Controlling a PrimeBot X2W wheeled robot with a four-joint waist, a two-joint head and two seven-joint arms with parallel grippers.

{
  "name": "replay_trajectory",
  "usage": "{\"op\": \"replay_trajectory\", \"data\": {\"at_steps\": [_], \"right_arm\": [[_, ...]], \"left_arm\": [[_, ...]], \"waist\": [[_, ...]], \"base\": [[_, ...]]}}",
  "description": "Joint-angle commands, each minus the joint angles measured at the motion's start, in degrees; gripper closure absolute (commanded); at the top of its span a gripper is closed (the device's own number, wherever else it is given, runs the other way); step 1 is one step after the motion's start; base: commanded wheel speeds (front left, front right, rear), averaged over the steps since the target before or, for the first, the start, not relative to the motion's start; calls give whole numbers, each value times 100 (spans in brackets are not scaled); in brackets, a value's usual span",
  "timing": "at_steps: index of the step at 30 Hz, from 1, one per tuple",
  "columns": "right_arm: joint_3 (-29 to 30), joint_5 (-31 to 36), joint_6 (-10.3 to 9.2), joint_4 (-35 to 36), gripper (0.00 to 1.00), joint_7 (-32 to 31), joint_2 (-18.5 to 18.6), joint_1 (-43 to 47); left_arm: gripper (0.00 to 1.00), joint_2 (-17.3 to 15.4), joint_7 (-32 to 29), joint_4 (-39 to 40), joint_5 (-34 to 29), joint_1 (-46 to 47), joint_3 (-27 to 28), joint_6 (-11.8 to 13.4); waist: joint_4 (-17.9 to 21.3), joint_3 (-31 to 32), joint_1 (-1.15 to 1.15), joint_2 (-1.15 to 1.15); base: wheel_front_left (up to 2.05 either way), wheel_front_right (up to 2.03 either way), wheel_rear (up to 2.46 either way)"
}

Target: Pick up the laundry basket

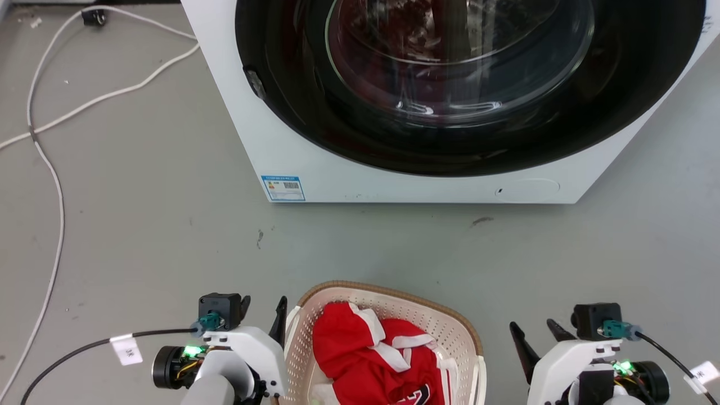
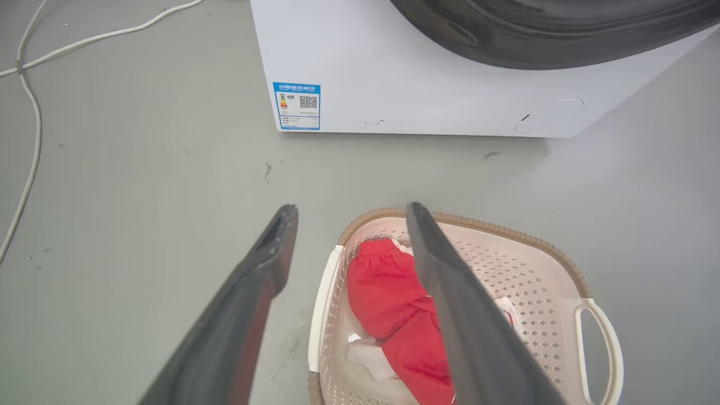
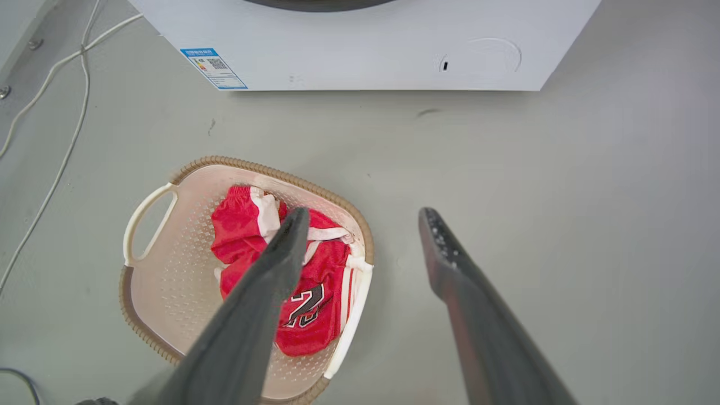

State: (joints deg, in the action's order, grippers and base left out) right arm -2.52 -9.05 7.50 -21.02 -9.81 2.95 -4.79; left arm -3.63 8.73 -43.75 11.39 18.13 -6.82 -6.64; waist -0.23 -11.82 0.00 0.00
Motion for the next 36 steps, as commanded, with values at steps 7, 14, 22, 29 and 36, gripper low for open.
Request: {"op": "replay_trajectory", "data": {"at_steps": [7, 14, 22, 29, 36], "right_arm": [[-148, -322, -2, -593, 0, -495, -14, -393], [-386, -690, -2, -1347, 0, -769, -14, -753], [-821, -1199, -2, -2167, 0, -761, -13, -1230], [-1253, -1638, -2, -2769, 0, -647, -12, -1777], [-1746, -2152, -2, -3261, 0, -482, -12, -2263]], "left_arm": [[0, -80, -559, -844, 321, 538, -207, -76], [0, -210, -1115, -1543, 844, 931, -583, -80], [0, -404, -1460, -1999, 1407, 1267, -940, -82], [0, -598, -1594, -2220, 1693, 1607, -1225, -83], [0, -804, -1663, -2429, 1867, 1997, -1396, -82]], "waist": [[29, -355, 0, 0], [78, -655, 0, 0], [148, -1040, 0, 0], [295, -1511, 0, 0], [487, -1982, 0, 0]], "base": [[0, 0, 0], [0, 0, 0], [0, 0, 0], [0, 0, 0], [0, 0, 0]]}}
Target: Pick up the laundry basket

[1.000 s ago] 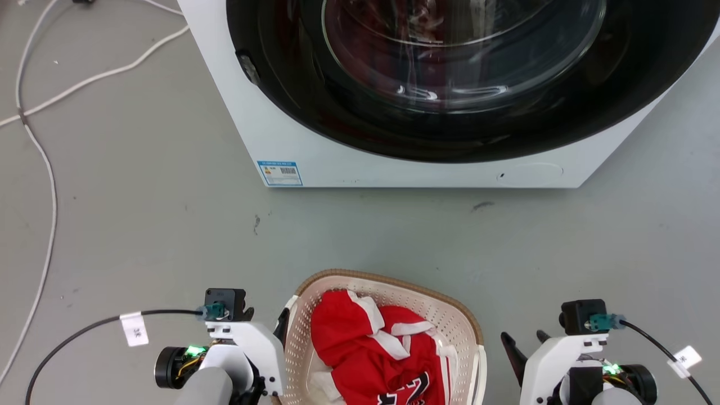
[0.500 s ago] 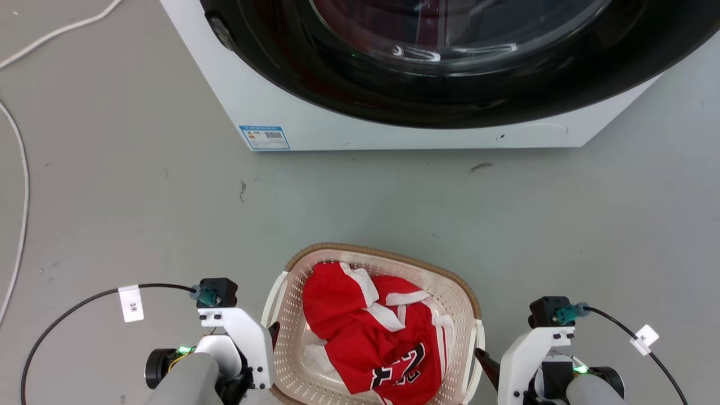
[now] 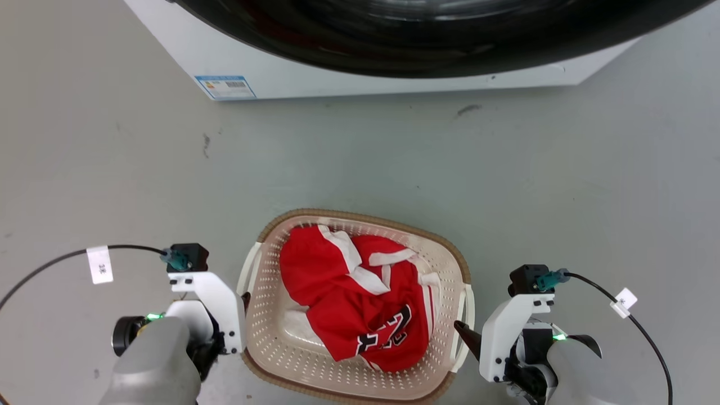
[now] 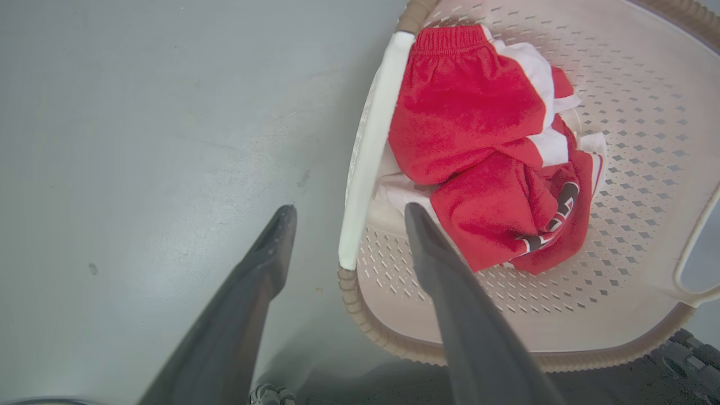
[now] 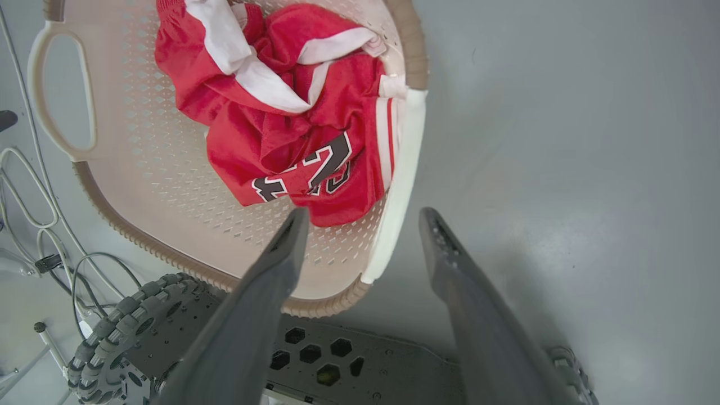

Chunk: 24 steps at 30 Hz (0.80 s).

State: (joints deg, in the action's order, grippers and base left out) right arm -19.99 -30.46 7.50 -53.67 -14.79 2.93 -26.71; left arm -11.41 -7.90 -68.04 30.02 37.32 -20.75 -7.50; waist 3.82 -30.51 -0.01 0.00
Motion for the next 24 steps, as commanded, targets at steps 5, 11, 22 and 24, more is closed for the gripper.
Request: {"op": "replay_trajectory", "data": {"at_steps": [5, 11, 22, 24], "right_arm": [[-309, -325, -2, -328, 0, 108, -11, -320], [-763, -743, -2, -545, 0, 201, -11, -564], [-1467, -1393, -2, -854, 0, 388, -11, -1025], [-1591, -1520, -2, -880, 0, 415, -11, -1085]], "left_arm": [[0, -124, -11, -84, 98, 311, -119, 3], [0, -212, -35, -200, 161, 542, -240, 3], [0, -242, 7, -344, 299, 839, -384, 3], [0, -233, 20, -364, 308, 892, -402, 2]], "waist": [[156, -407, 1, 0], [223, -741, 1, 0], [264, -1221, 1, 0], [267, -1287, 1, 0]], "base": [[0, 0, 0], [0, 0, 0], [0, 0, 0], [0, 0, 0]]}}
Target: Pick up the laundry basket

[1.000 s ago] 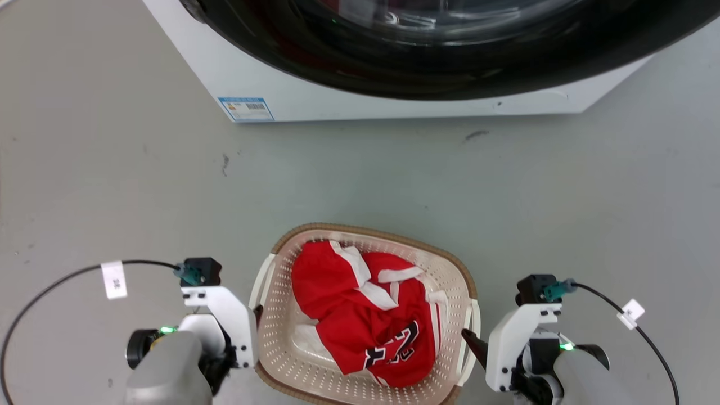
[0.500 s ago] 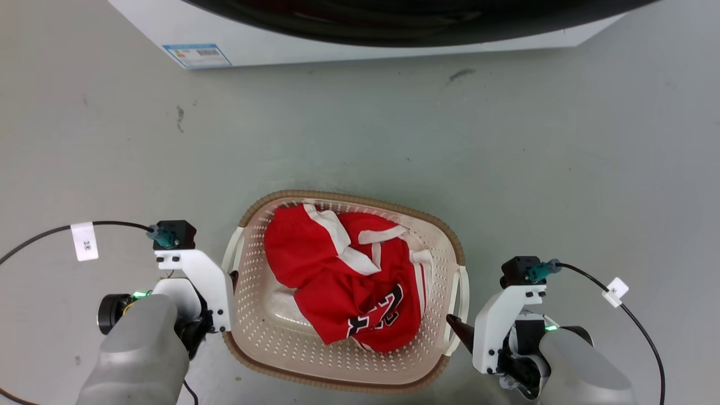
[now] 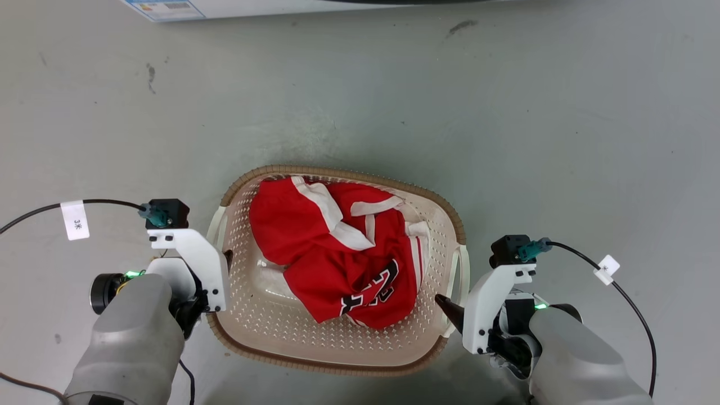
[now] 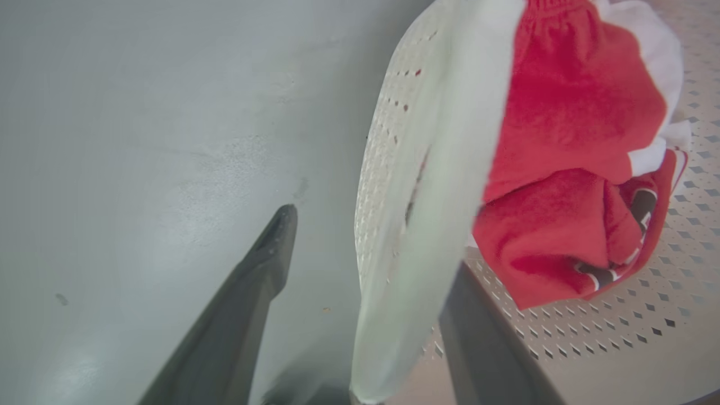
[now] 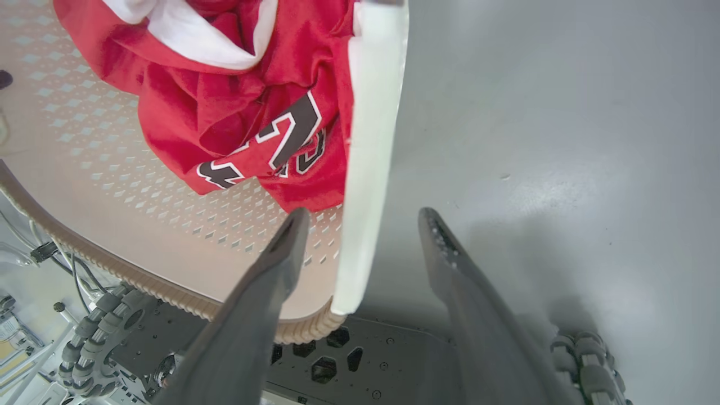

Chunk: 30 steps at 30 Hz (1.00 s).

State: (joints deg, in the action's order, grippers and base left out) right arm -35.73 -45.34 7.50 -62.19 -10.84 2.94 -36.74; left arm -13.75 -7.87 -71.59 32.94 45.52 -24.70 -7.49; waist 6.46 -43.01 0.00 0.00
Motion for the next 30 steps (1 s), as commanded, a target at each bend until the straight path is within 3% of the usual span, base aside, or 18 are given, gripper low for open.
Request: {"op": "replay_trajectory", "data": {"at_steps": [1, 5, 6, 7, 8, 20, 30], "right_arm": [[-83, -81, -2, -38, 0, 26, -12, -119], [-344, -295, -2, -62, 0, 77, -12, -231], [-401, -351, -2, -71, 38, 94, -11, -252], [-466, -421, -2, -68, 66, 83, -11, -259], [-539, -479, -2, -56, 100, 56, -12, -265], [-1101, -940, 6, -251, 100, 193, -27, -430], [-1436, -1235, 13, -459, 100, 26, -51, -586]], "left_arm": [[0, 0, 14, -17, 25, 104, -14, 2], [0, 13, 11, -61, 68, 188, -49, 1], [10, 23, -4, -68, 76, 202, -52, 1], [73, 50, -37, -69, 107, 205, -65, 1], [100, 55, -36, -70, 121, 216, -76, 1], [100, 115, -232, 31, 464, 128, -238, 6], [100, 322, -568, 33, 823, -71, -393, 1]], "waist": [[3, -74, 0, 0], [-1, -167, 0, 0], [-3, -181, 0, 0], [-4, -192, 0, 0], [-6, -204, 0, 0], [-33, -183, 0, 0], [-146, 262, 0, 0]], "base": [[0, 0, 0], [0, 0, 0], [0, 0, 0], [0, 0, 0], [0, 0, 0], [0, 0, 0], [0, 0, 0]]}}
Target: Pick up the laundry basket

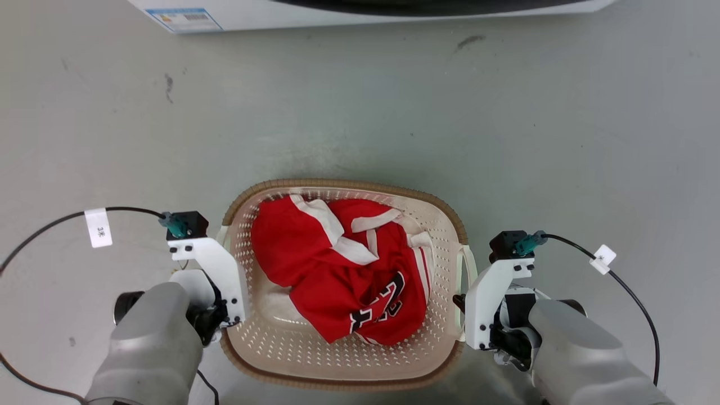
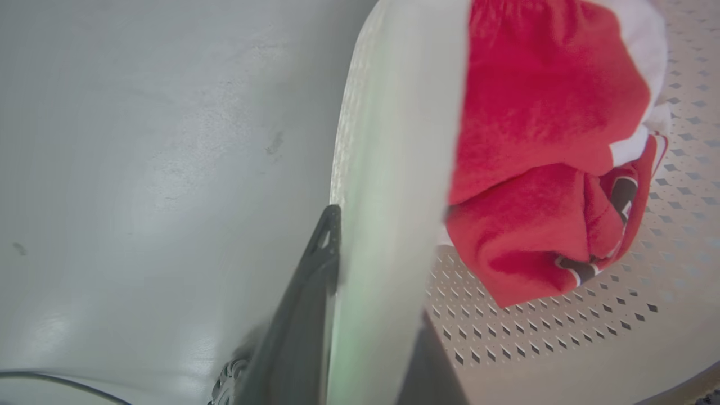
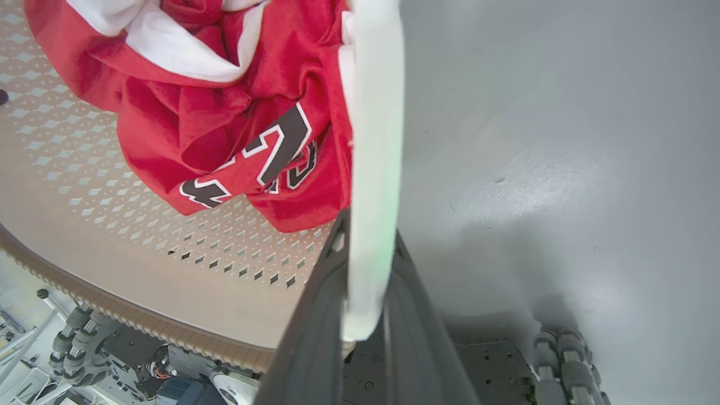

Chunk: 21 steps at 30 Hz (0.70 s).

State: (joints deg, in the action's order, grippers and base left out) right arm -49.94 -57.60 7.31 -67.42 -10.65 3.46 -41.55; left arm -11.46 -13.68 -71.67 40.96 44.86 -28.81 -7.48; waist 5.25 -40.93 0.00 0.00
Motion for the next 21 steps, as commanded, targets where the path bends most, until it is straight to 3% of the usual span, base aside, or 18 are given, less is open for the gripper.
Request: {"op": "replay_trajectory", "data": {"at_steps": [1, 9, 21], "right_arm": [[-44, -36, 32, 33, 100, -42, -105, -103], [-297, -77, 50, -284, 100, -520, -79, -188], [-456, -326, 47, -254, 100, -1491, 189, -174]], "left_arm": [[100, 135, -32, 40, 58, -35, 7, -1], [100, 393, -527, 51, 400, -304, -188, -28], [100, 418, -1236, 117, 733, -435, -447, -28]], "waist": [[-39, 126, 0, 0], [-161, 901, 0, 0], [-240, 1806, 0, 0]], "base": [[0, 0, 0], [0, 0, 0], [0, 0, 0]]}}
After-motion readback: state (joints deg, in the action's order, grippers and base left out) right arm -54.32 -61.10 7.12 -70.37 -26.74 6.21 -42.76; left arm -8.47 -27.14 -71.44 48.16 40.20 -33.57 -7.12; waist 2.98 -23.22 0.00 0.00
